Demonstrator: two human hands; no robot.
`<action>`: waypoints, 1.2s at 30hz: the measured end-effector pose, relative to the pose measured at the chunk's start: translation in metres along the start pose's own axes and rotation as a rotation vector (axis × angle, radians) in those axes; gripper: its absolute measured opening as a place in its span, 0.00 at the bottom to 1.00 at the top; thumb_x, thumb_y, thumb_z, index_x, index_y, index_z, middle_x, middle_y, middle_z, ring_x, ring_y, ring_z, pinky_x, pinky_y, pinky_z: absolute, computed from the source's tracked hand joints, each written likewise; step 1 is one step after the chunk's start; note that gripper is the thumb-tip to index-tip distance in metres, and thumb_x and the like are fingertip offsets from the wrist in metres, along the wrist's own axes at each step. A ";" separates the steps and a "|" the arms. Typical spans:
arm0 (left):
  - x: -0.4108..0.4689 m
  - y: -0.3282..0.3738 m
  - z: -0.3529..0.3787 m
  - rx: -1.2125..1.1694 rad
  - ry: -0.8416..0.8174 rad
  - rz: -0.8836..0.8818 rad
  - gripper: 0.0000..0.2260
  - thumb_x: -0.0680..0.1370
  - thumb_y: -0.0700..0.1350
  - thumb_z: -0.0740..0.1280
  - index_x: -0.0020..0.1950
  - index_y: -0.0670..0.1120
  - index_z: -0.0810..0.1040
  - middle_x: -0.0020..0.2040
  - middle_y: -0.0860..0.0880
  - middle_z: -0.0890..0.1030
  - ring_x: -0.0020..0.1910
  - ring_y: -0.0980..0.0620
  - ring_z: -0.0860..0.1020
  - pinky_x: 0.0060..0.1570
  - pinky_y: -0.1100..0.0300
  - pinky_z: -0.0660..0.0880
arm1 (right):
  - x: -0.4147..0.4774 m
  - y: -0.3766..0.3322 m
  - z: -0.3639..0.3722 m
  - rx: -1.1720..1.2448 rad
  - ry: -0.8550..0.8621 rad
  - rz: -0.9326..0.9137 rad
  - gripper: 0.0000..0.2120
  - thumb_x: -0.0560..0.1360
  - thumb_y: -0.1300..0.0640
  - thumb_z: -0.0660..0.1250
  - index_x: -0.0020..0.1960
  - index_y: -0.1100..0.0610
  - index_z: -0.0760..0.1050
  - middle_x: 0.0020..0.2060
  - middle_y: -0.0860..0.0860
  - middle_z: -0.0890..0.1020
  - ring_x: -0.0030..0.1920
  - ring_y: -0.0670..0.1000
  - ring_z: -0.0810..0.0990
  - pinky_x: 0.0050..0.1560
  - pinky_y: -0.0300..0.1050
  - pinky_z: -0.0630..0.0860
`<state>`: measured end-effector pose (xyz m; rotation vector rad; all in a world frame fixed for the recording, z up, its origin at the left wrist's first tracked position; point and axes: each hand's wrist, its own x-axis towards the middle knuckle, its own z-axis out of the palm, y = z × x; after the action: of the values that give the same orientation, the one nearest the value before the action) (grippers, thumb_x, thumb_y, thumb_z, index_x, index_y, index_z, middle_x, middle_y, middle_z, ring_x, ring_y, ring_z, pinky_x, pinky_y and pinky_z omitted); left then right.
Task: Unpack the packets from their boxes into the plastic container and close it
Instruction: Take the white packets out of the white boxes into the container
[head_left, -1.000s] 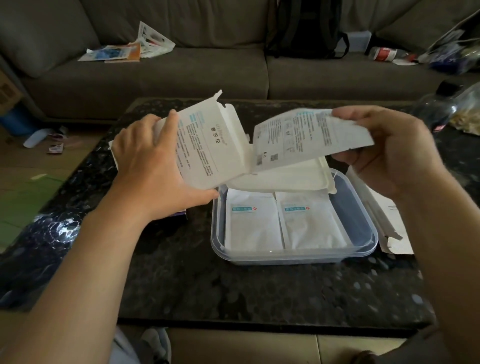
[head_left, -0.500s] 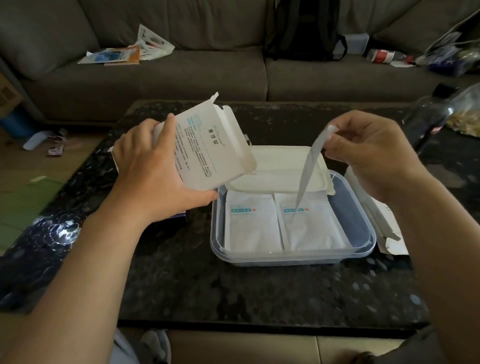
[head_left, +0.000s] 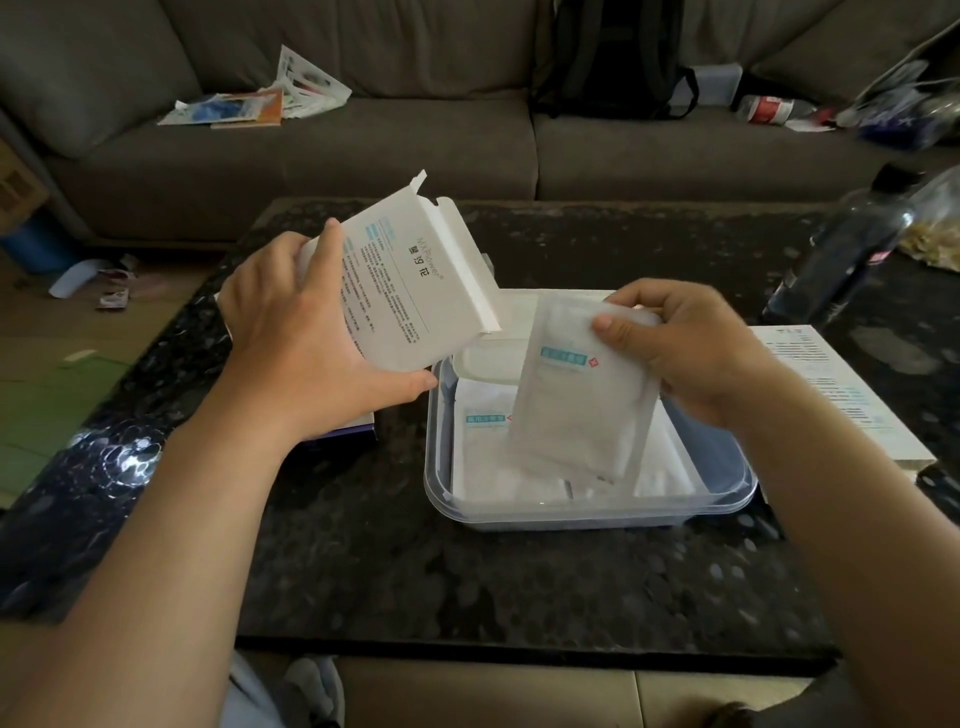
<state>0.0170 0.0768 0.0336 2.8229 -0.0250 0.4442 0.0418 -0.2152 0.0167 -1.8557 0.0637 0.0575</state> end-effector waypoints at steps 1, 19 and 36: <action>0.000 0.000 0.000 0.003 0.005 0.001 0.63 0.54 0.72 0.74 0.80 0.50 0.49 0.75 0.45 0.58 0.75 0.42 0.54 0.75 0.40 0.51 | 0.001 0.003 0.005 0.000 -0.035 0.021 0.04 0.75 0.57 0.73 0.48 0.56 0.82 0.47 0.54 0.86 0.46 0.53 0.87 0.49 0.56 0.85; 0.000 0.006 0.006 0.047 -0.007 0.064 0.63 0.55 0.72 0.76 0.80 0.49 0.49 0.74 0.44 0.58 0.75 0.42 0.55 0.74 0.41 0.51 | -0.011 0.007 0.032 -1.091 -0.248 -0.142 0.40 0.73 0.42 0.74 0.79 0.43 0.58 0.72 0.51 0.69 0.69 0.55 0.73 0.67 0.53 0.73; -0.001 0.007 0.007 0.034 -0.024 0.060 0.64 0.54 0.75 0.74 0.80 0.49 0.49 0.75 0.44 0.58 0.75 0.43 0.53 0.75 0.43 0.50 | -0.017 0.025 0.040 -1.143 -0.665 -0.097 0.42 0.76 0.35 0.65 0.81 0.38 0.45 0.82 0.41 0.47 0.82 0.49 0.47 0.79 0.52 0.49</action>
<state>0.0180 0.0680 0.0293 2.8673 -0.1085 0.4277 0.0227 -0.1837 -0.0175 -2.8562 -0.6440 0.7697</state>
